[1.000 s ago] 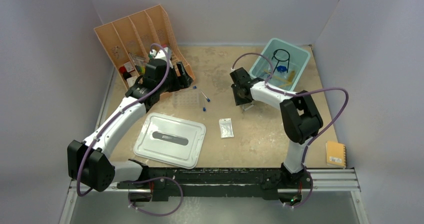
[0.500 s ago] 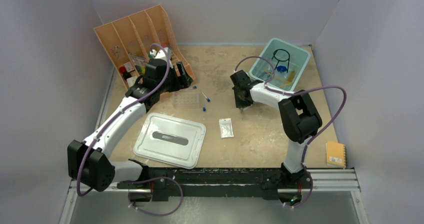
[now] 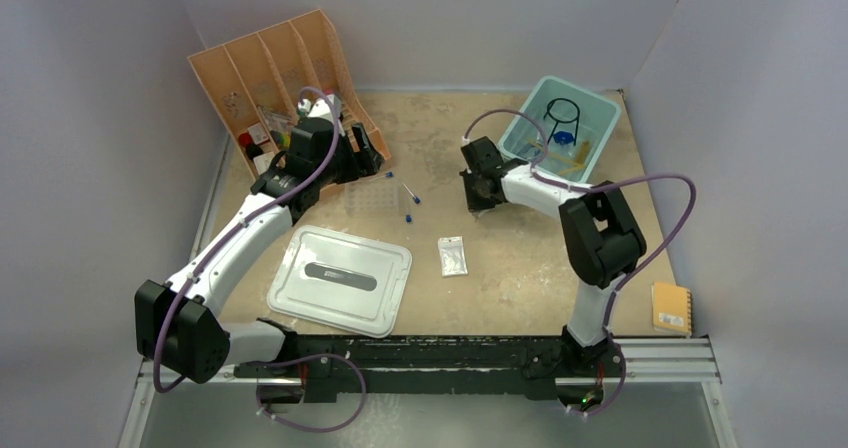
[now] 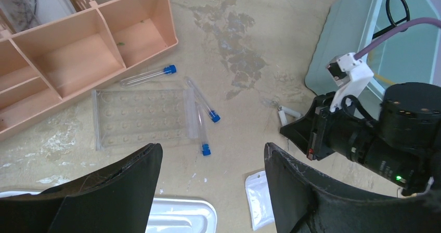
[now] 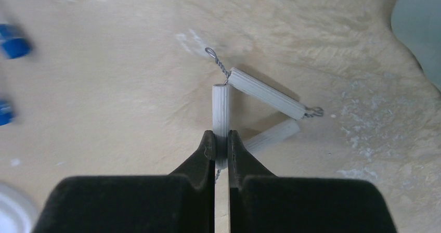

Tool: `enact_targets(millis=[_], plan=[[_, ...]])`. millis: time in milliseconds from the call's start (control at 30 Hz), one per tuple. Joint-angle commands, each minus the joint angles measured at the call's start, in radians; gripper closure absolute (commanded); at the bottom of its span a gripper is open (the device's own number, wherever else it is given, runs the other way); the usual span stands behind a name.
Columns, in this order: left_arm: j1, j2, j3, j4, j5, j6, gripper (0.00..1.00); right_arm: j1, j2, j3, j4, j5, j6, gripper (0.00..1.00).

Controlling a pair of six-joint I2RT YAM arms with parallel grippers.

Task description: Organize the chemistry lab equipment

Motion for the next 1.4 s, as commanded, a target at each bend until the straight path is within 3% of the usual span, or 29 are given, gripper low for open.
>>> enact_targets(millis=[0,167,533,700,867,1067,1367], plan=[[-0.004,-0.014,0.012,0.02,-0.025,0.013,0.29,-0.002,-0.167,0.103,0.042,-0.176,-0.066,1.0],[-0.004,-0.003,0.013,0.038,-0.039,-0.002,0.29,-0.006,-0.289,0.213,0.08,-0.233,-0.143,1.0],[-0.004,0.065,0.059,0.093,-0.054,-0.005,0.29,-0.17,-0.395,0.353,0.066,-0.082,-0.199,1.0],[-0.004,0.126,0.105,0.114,-0.04,0.004,0.29,-0.283,-0.37,0.353,0.001,0.025,-0.184,1.0],[-0.004,0.192,0.156,0.135,-0.03,0.011,0.29,-0.385,-0.293,0.368,-0.08,-0.001,-0.115,1.0],[-0.004,0.255,0.212,0.135,-0.02,0.016,0.29,-0.421,-0.177,0.413,-0.17,0.021,-0.081,1.0],[-0.004,0.286,0.223,0.111,-0.025,0.021,0.29,-0.429,-0.081,0.417,-0.166,0.05,-0.065,1.0]])
